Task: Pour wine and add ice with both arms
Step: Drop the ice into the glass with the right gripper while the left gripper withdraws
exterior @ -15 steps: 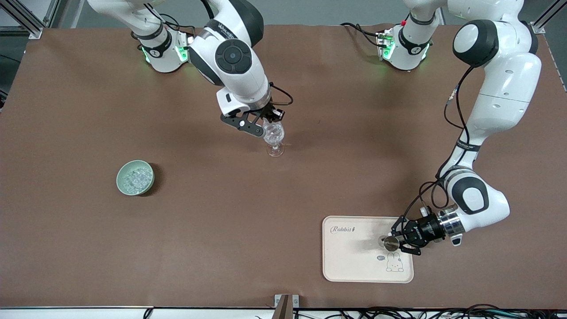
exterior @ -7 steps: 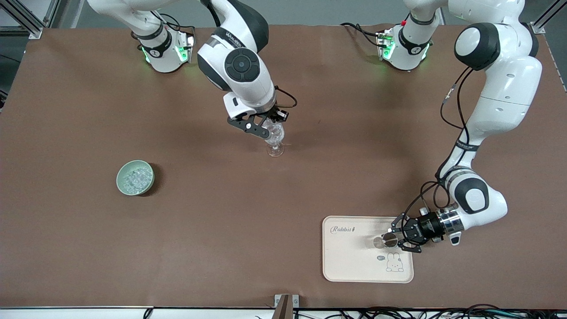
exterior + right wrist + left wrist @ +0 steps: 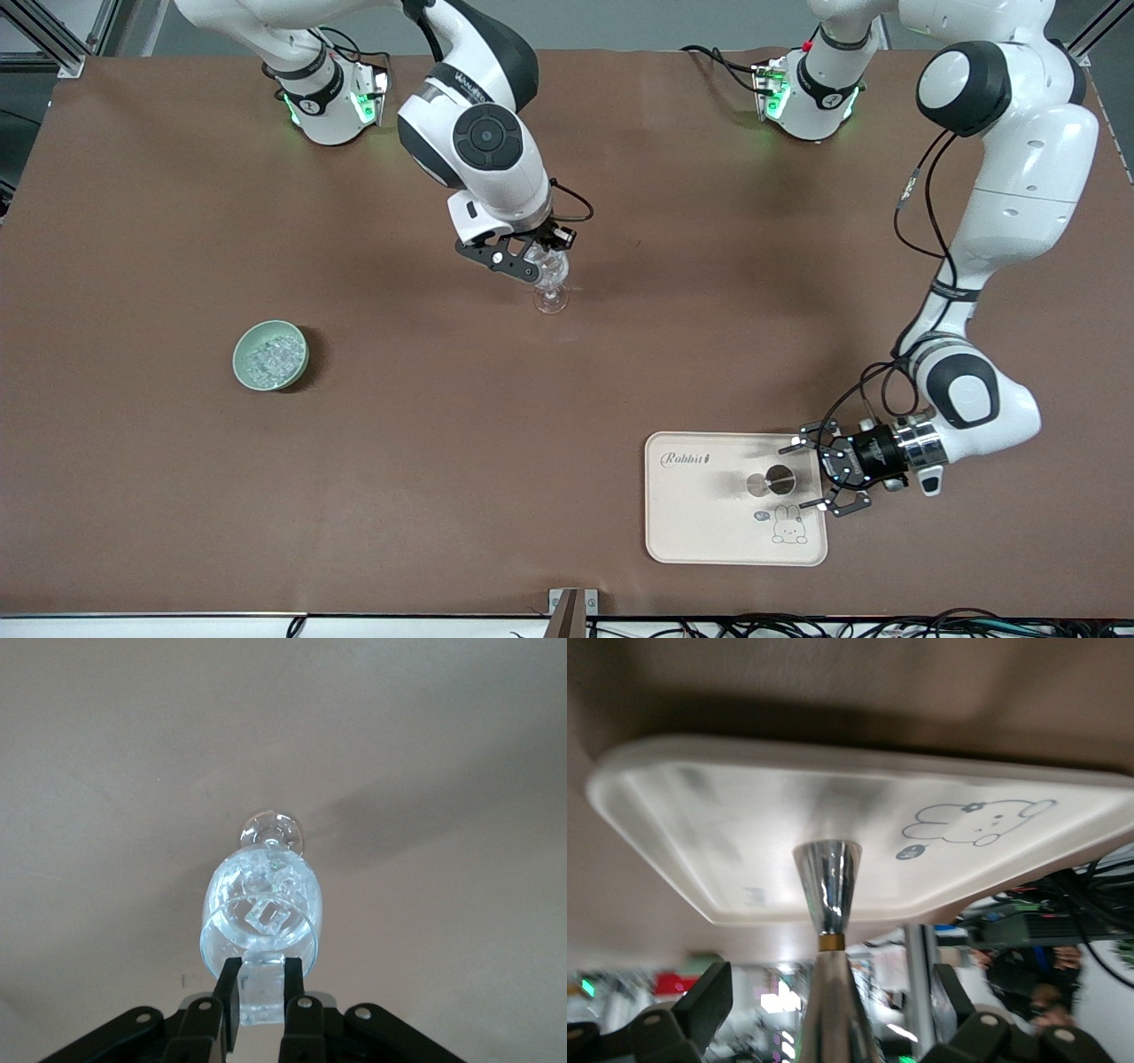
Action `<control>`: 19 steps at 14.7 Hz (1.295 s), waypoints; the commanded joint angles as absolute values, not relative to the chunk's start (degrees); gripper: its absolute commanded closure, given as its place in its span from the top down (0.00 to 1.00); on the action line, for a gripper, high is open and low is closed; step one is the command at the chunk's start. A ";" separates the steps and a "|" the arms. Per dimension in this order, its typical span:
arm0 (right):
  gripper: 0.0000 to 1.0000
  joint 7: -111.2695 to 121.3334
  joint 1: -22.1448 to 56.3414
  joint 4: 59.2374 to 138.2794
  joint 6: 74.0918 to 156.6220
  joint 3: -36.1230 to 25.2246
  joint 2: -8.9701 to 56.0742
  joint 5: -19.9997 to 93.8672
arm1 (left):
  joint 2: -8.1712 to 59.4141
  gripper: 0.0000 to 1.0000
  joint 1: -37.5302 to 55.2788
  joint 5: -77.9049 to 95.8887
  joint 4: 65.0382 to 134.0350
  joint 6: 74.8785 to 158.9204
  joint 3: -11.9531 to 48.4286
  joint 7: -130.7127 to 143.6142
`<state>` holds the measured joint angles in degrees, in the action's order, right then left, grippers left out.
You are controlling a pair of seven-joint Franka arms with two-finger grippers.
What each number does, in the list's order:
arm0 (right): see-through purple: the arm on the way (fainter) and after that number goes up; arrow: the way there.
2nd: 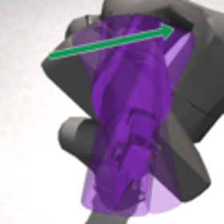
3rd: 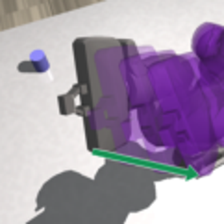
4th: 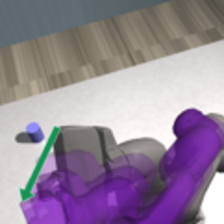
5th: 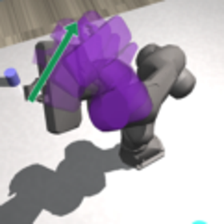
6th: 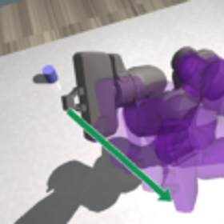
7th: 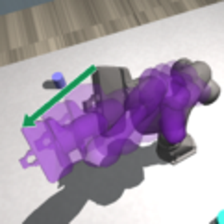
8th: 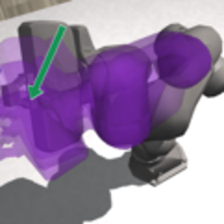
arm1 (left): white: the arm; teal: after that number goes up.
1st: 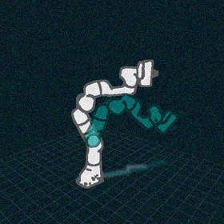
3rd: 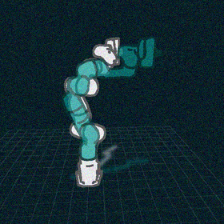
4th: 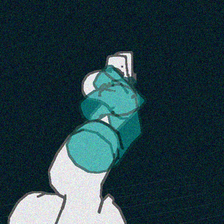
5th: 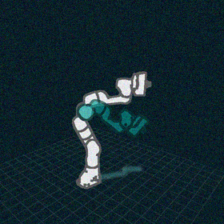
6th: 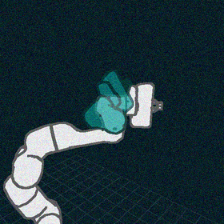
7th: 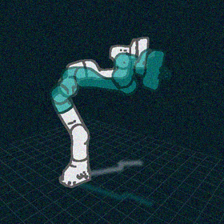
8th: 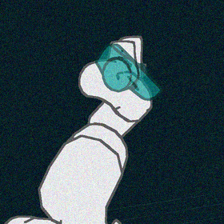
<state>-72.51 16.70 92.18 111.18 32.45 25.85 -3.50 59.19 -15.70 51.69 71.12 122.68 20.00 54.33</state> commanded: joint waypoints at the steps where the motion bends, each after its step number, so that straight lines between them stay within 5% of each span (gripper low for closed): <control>1: 0.02 -73.65 16.44 91.76 111.53 32.96 26.45 -4.92 | 51.35 1.00 -18.97 31.73 72.16 114.82 20.47 54.32; 10: 0.07 -73.65 16.26 91.76 111.97 32.87 26.72 -5.10 | 31.22 1.00 -18.19 -5.24 72.42 94.15 27.85 37.83; 16: 0.10 -73.74 16.44 92.02 111.53 32.87 26.72 -5.10 | 18.56 1.00 -18.28 -9.57 72.60 92.37 30.41 26.64; 19: 0.29 -73.74 16.35 91.93 111.45 32.87 26.72 -5.10 | 10.40 1.00 -15.31 -9.49 77.32 92.37 26.14 18.57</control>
